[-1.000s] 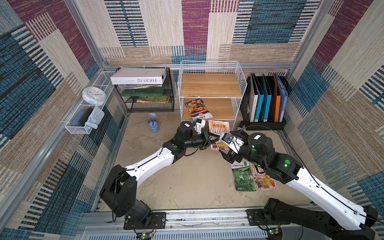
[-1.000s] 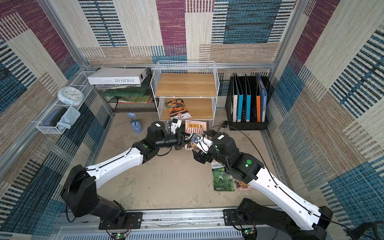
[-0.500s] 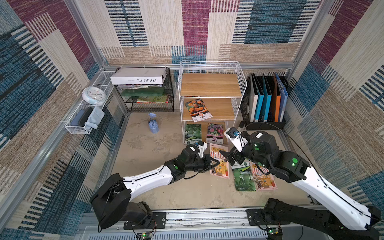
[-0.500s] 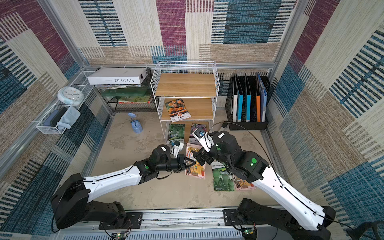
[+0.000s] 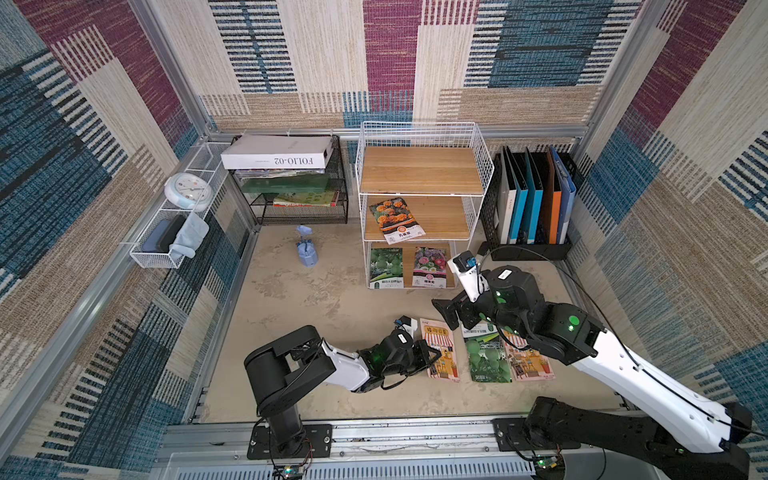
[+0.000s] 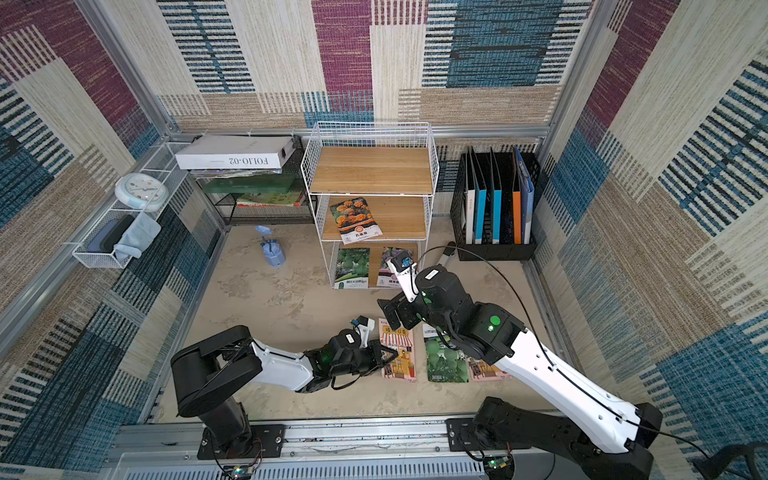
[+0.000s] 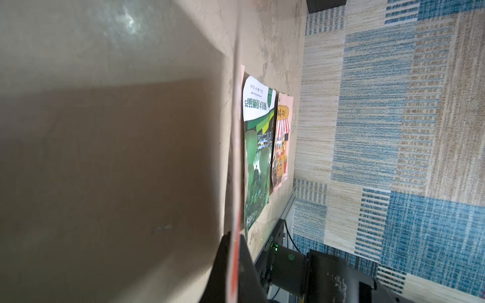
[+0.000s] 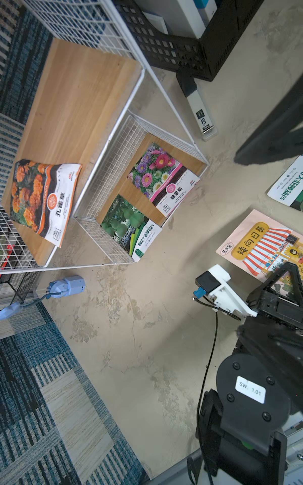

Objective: Take the seed bag off the shelf
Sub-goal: Place the seed packet at the center of the board.

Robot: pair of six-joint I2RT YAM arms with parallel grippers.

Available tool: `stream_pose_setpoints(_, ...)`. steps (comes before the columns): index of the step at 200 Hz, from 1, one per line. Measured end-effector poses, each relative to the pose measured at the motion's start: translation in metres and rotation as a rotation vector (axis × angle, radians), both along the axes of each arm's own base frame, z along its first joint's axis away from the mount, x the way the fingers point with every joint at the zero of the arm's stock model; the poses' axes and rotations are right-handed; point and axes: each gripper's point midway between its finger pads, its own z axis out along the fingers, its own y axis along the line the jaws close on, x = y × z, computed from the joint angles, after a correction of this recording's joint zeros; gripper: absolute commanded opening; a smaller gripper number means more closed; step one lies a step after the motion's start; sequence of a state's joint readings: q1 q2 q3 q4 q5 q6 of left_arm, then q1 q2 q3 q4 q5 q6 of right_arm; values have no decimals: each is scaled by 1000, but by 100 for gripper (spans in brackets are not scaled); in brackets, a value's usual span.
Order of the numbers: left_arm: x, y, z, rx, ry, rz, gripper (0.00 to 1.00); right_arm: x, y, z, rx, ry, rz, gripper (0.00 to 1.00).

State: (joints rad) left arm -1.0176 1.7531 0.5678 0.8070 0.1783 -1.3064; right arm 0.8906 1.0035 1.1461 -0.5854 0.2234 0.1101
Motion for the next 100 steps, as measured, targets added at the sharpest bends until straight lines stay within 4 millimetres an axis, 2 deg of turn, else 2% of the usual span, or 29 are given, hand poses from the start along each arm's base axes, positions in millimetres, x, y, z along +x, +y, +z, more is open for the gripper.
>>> stream_pose_setpoints(43,9,-13,6,-25,-25,14,0,-4,-3,-9,32,20,-17,98)
stream_pose_setpoints(100,9,-22,-13,1,7,-13,0,-5,-3,-16,35,35,-23,99)
